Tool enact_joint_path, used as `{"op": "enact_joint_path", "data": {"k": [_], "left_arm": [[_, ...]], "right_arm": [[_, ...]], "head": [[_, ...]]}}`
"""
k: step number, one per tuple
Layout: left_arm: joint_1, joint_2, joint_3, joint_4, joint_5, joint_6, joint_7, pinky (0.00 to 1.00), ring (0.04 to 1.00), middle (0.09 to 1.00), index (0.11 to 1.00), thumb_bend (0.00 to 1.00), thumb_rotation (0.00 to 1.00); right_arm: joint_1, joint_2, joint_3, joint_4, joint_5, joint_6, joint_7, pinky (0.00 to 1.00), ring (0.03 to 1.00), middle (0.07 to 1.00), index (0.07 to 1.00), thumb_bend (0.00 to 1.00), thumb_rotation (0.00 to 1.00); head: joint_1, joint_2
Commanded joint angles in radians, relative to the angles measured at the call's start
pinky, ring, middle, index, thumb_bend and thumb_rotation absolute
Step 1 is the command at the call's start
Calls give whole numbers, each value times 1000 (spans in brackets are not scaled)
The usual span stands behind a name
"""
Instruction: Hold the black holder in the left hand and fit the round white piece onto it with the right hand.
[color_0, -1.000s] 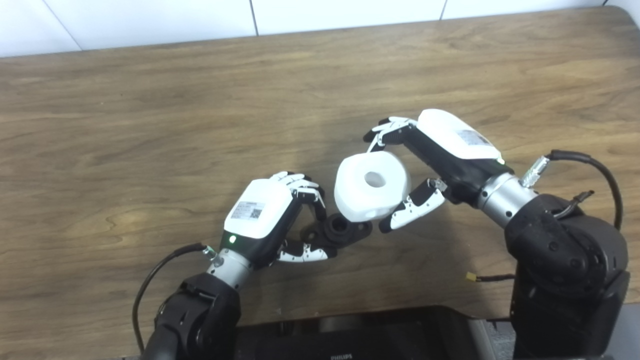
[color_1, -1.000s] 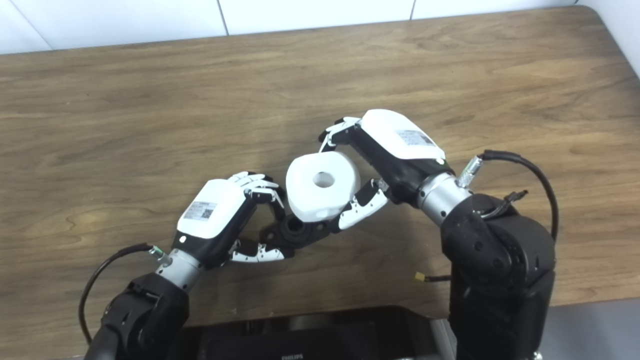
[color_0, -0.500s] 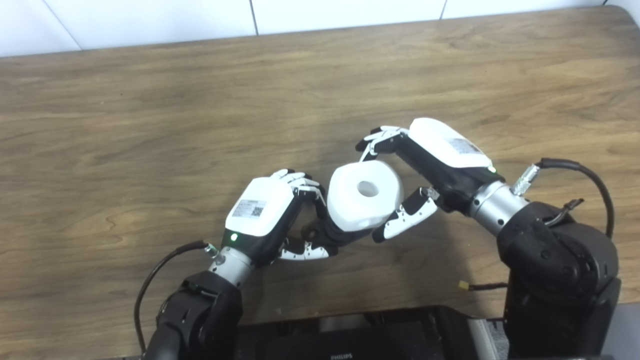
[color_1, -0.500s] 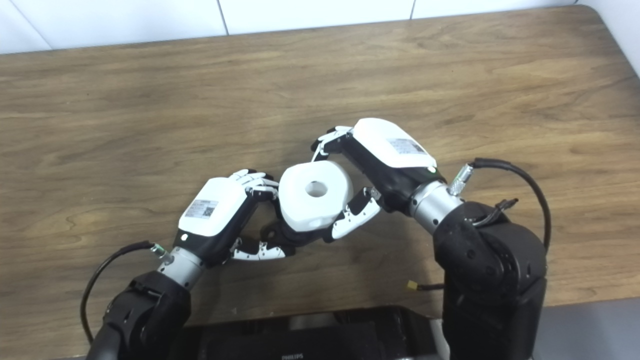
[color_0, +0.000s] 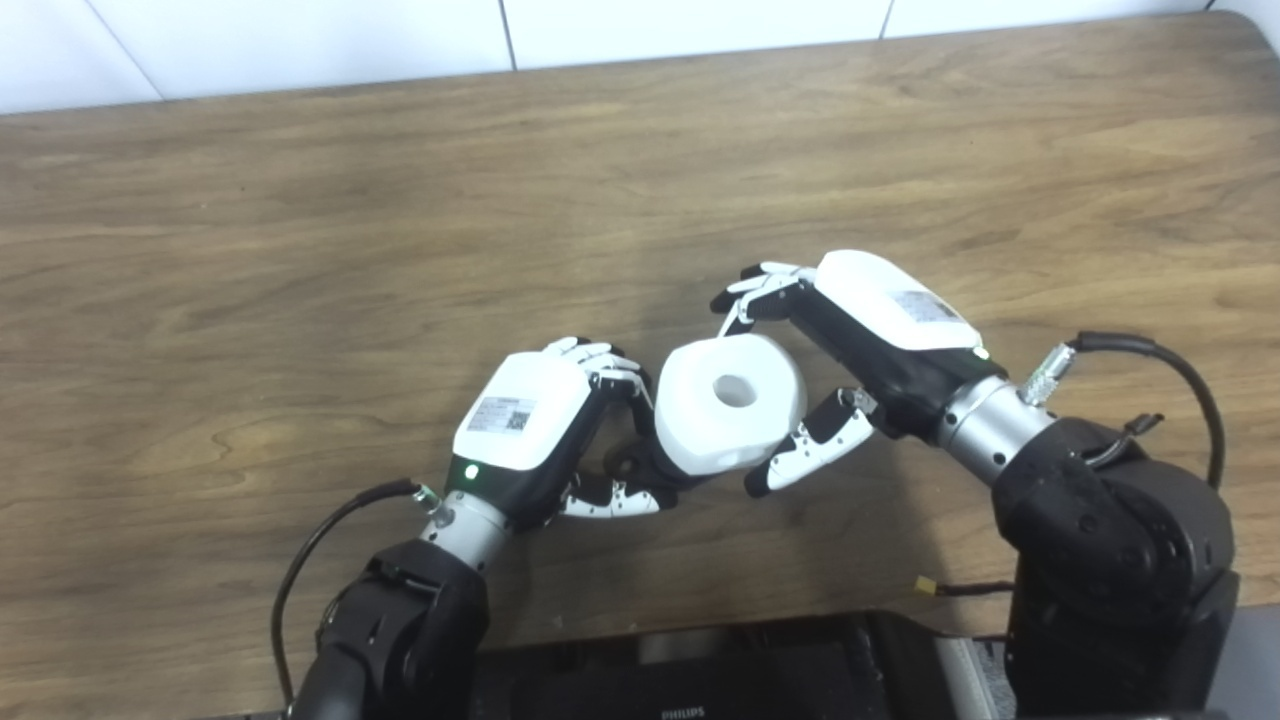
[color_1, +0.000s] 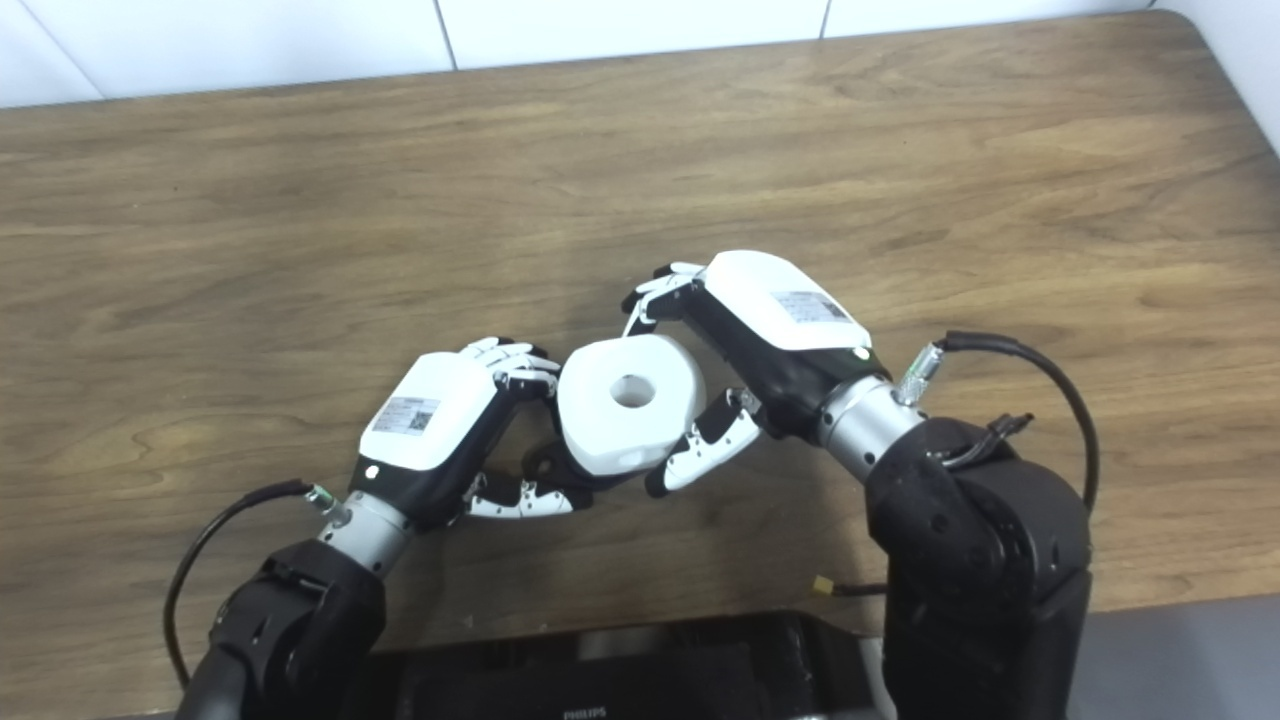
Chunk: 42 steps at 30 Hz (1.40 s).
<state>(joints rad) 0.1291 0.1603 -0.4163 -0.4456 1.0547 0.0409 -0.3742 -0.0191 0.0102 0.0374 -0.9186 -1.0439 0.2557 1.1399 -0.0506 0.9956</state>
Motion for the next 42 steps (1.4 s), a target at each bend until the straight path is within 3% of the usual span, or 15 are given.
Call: {"op": "enact_joint_path", "data": {"k": [1, 25, 42], "left_arm": [[-2, -1, -5, -2, 27, 23, -39, 892, 842, 772, 489, 516, 59], [-2, -15, -8, -17, 42, 30, -52, 900, 842, 772, 489, 516, 59], [-4, -23, -6, -25, 40, 33, -63, 900, 843, 773, 489, 514, 59]], "right_arm": [[-24, 13, 4, -31, 13, -21, -8, 910, 912, 817, 483, 522, 150], [-26, 35, 53, -31, -40, -1, -2, 916, 916, 814, 482, 523, 149], [-3, 13, 82, -7, -36, -8, -33, 921, 925, 816, 482, 521, 150]], "head": [[2, 2], [20, 11], [26, 13]]}}
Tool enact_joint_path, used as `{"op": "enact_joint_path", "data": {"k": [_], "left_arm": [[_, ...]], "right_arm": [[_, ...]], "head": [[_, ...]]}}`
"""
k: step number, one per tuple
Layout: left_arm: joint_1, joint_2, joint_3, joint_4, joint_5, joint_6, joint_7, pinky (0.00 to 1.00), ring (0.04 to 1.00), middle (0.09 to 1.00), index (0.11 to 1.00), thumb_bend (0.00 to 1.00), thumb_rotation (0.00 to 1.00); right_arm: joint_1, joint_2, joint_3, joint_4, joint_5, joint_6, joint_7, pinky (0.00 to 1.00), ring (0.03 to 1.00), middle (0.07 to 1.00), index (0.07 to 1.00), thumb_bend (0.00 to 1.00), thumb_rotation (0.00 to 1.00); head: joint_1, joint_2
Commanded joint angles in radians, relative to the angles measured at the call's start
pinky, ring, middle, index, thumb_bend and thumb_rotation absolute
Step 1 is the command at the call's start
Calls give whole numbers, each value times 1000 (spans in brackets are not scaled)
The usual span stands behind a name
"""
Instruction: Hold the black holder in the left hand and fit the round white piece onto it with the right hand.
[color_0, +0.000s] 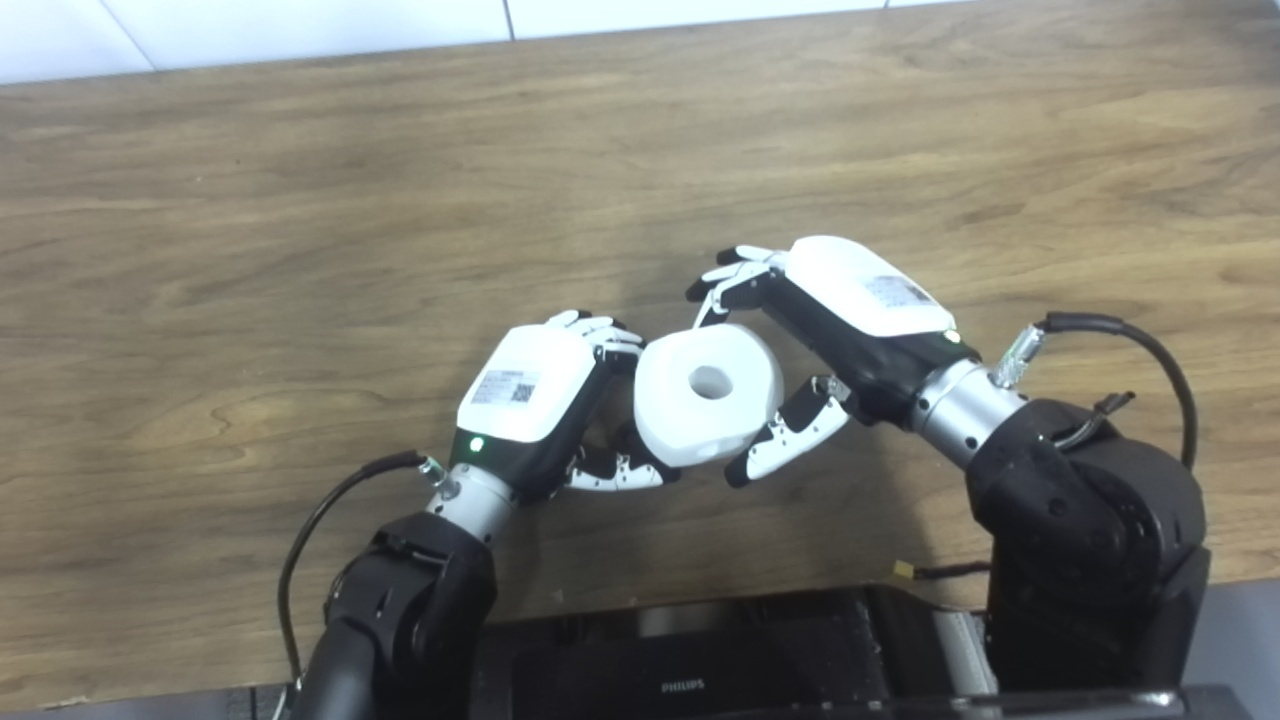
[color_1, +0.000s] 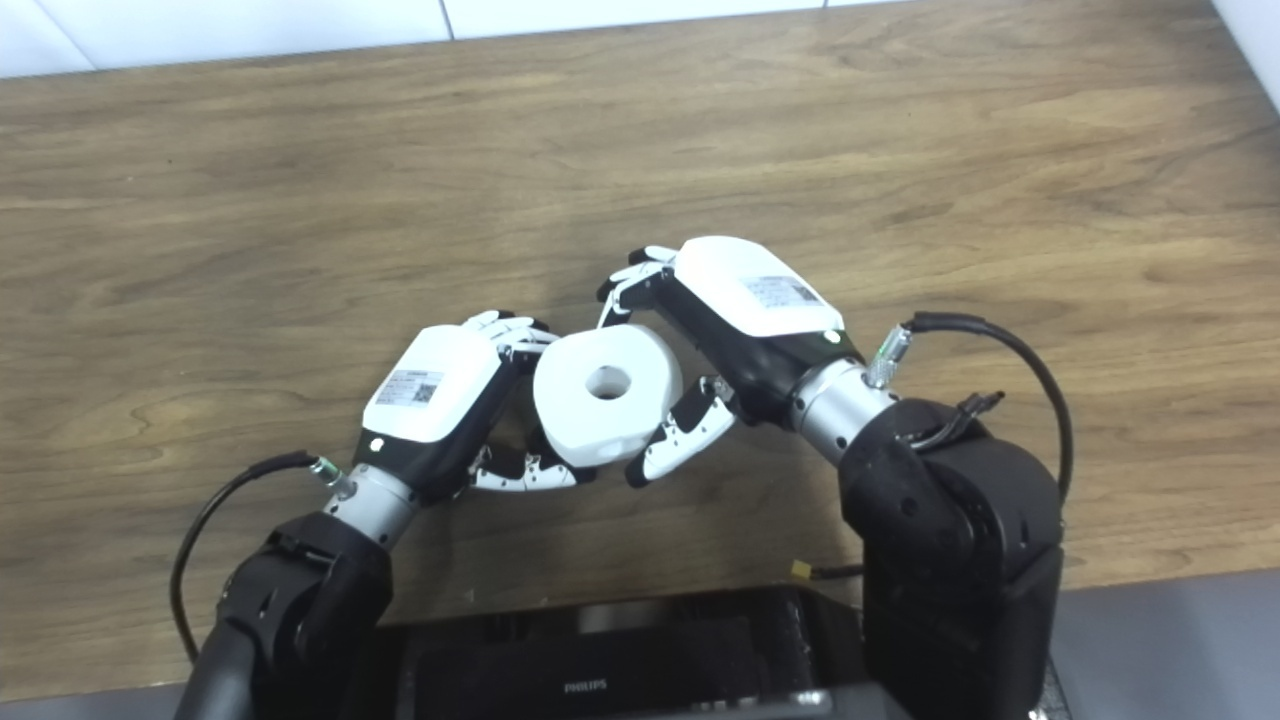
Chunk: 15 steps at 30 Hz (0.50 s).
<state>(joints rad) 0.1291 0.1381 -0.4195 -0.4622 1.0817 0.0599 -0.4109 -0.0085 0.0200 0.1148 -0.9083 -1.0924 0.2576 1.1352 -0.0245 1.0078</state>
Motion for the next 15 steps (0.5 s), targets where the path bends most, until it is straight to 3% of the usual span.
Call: {"op": "enact_joint_path", "data": {"k": [1, 15], "left_arm": [[-4, -2, -2, -8, 13, 14, -25, 900, 844, 773, 489, 514, 60], [-3, -9, -3, -10, 21, 13, -25, 901, 844, 774, 489, 514, 60]], "right_arm": [[-13, 3, 5, -15, 12, -10, -31, 925, 926, 816, 482, 522, 150], [-9, -11, 19, 8, 8, -20, -79, 920, 924, 813, 483, 521, 150]], "head": [[0, 1], [5, 0]]}}
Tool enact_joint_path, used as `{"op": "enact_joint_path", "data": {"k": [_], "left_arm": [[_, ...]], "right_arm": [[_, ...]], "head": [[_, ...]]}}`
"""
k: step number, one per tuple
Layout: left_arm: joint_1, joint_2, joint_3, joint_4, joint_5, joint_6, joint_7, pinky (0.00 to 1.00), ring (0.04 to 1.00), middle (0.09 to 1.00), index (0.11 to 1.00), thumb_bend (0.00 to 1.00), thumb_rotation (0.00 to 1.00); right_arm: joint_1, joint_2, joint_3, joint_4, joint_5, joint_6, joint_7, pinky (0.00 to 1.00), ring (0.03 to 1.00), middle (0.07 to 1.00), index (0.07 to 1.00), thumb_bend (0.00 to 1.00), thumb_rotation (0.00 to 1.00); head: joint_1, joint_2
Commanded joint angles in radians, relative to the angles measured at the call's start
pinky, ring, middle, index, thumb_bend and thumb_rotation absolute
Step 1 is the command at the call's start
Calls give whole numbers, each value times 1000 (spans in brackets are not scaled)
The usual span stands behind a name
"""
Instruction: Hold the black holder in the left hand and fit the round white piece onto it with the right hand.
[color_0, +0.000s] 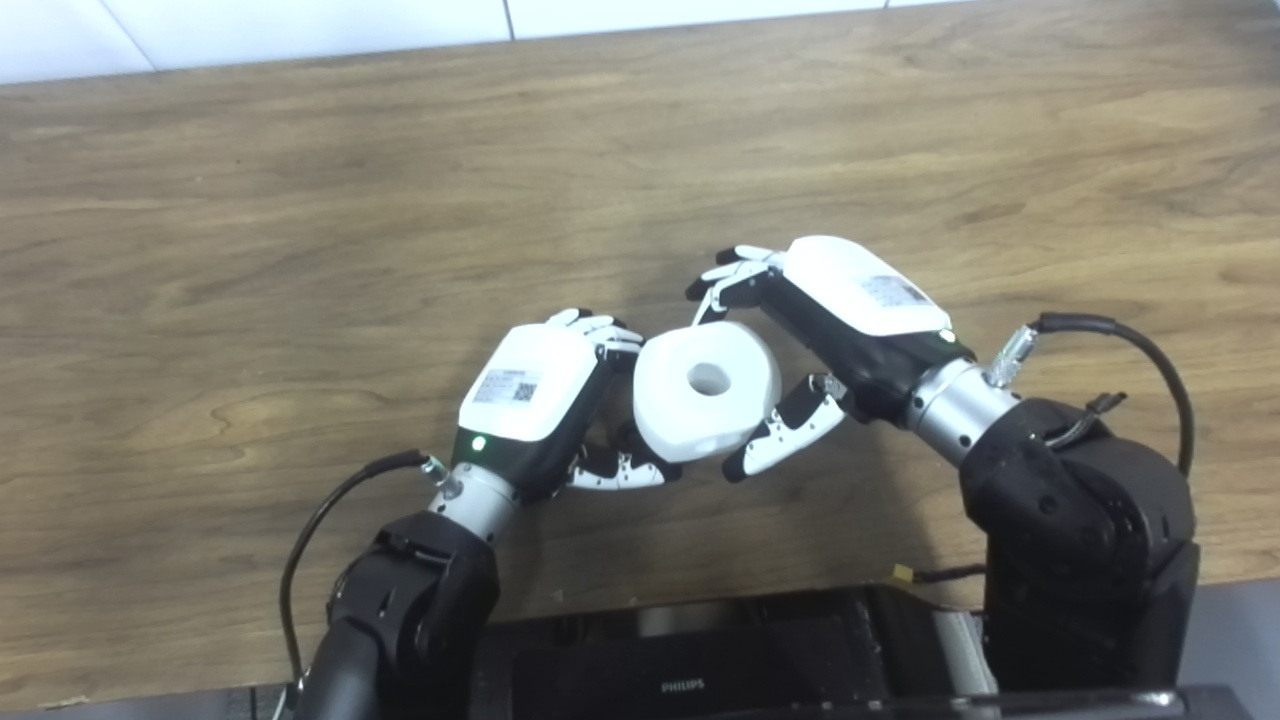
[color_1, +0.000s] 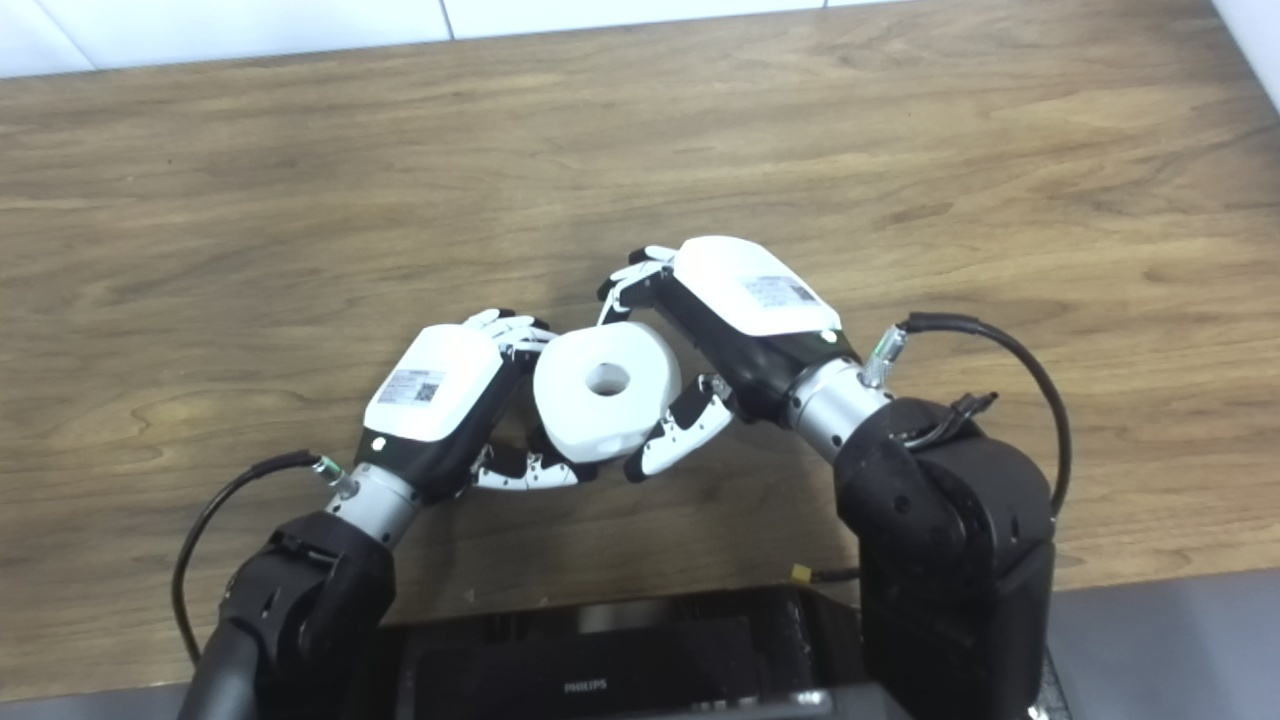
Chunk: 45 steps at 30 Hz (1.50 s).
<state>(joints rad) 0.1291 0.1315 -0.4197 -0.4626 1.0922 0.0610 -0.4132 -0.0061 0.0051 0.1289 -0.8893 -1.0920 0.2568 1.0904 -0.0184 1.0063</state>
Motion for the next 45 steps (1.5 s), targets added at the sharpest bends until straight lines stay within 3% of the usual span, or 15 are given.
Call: {"op": "enact_joint_path", "data": {"k": [1, 14, 45], "left_arm": [[-3, -2, -3, -9, 11, 11, -22, 901, 844, 773, 489, 514, 59], [-2, -13, -4, -17, 16, 15, -30, 904, 845, 772, 489, 515, 59], [-6, -23, -4, -27, 25, 12, -42, 900, 844, 773, 489, 514, 59]], "right_arm": [[-10, 3, 7, -8, 6, -21, -40, 920, 923, 812, 483, 521, 150], [5, -20, 26, 15, 26, -19, -94, 917, 922, 814, 483, 521, 146], [28, -14, 80, 36, -6, -36, -137, 891, 916, 803, 483, 522, 148]], "head": [[0, 0], [7, 5], [15, 15]]}}
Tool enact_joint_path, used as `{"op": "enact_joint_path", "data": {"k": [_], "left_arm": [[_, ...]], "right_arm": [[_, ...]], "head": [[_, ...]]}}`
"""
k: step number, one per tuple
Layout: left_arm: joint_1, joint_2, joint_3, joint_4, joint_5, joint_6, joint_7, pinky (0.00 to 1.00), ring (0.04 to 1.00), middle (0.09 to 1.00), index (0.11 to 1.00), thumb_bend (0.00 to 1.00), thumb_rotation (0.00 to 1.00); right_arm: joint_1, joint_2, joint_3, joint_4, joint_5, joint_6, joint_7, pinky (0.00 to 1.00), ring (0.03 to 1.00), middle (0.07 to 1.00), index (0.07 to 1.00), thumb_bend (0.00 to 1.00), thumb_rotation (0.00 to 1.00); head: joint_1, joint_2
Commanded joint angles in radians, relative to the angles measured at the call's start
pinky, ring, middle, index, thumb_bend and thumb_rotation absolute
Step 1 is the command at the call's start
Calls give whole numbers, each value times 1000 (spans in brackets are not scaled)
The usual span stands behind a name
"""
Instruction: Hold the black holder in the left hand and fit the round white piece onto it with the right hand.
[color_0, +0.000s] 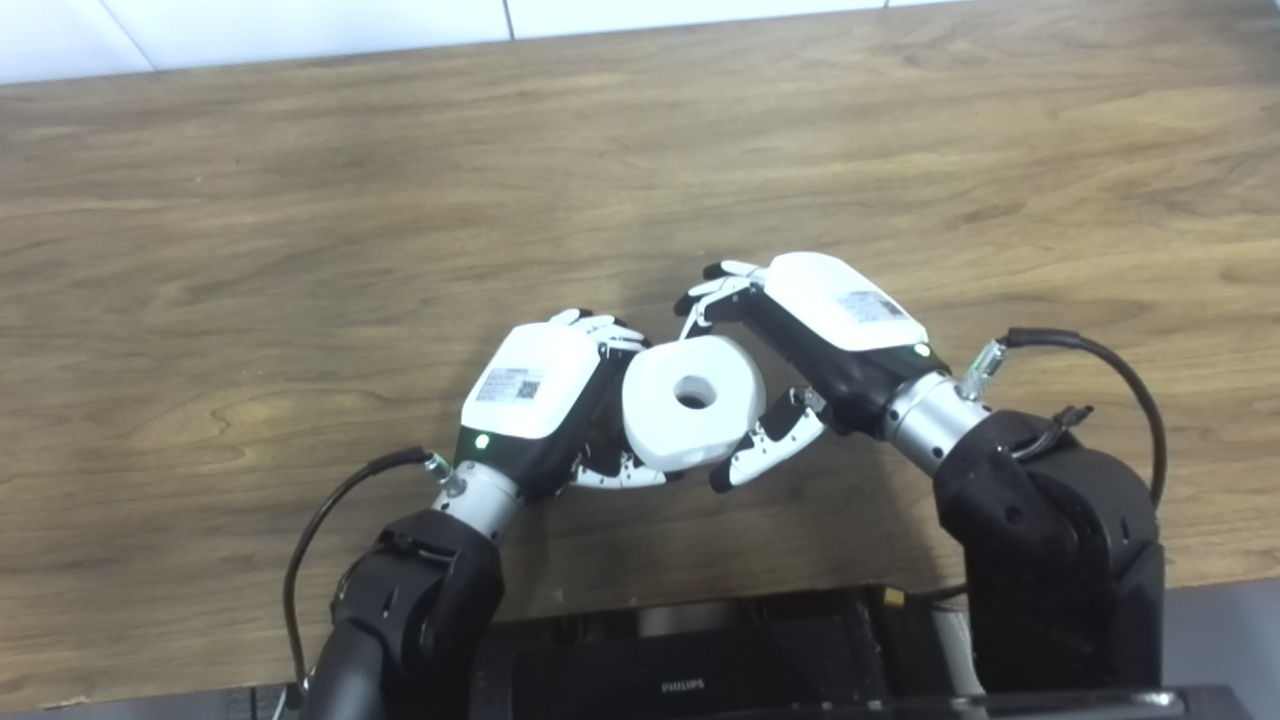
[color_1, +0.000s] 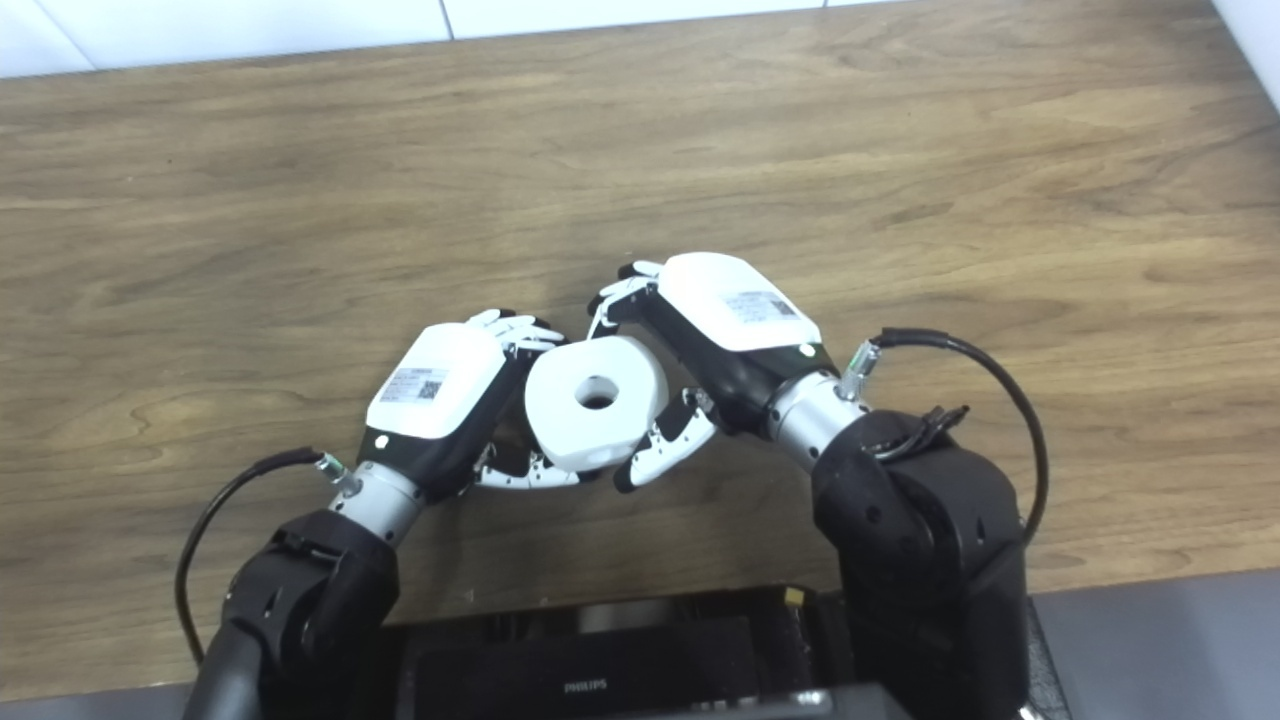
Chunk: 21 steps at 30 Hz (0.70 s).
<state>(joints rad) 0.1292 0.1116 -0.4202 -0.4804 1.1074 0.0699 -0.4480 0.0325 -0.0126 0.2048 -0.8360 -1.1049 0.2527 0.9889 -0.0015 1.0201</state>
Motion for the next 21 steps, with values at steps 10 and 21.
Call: {"op": "enact_joint_path", "data": {"k": [10, 21], "left_arm": [[-5, -3, -3, -9, 8, 3, -5, 900, 842, 770, 489, 514, 60], [-4, -6, -3, -10, 13, 5, -3, 902, 843, 771, 489, 514, 60]], "right_arm": [[-24, -6, 1, -21, -5, -19, -13, 900, 918, 805, 490, 523, 157], [-24, -6, -5, -32, -15, -15, -6, 915, 937, 838, 652, 825, 333]], "head": [[-8, -1], [-11, 0]]}}
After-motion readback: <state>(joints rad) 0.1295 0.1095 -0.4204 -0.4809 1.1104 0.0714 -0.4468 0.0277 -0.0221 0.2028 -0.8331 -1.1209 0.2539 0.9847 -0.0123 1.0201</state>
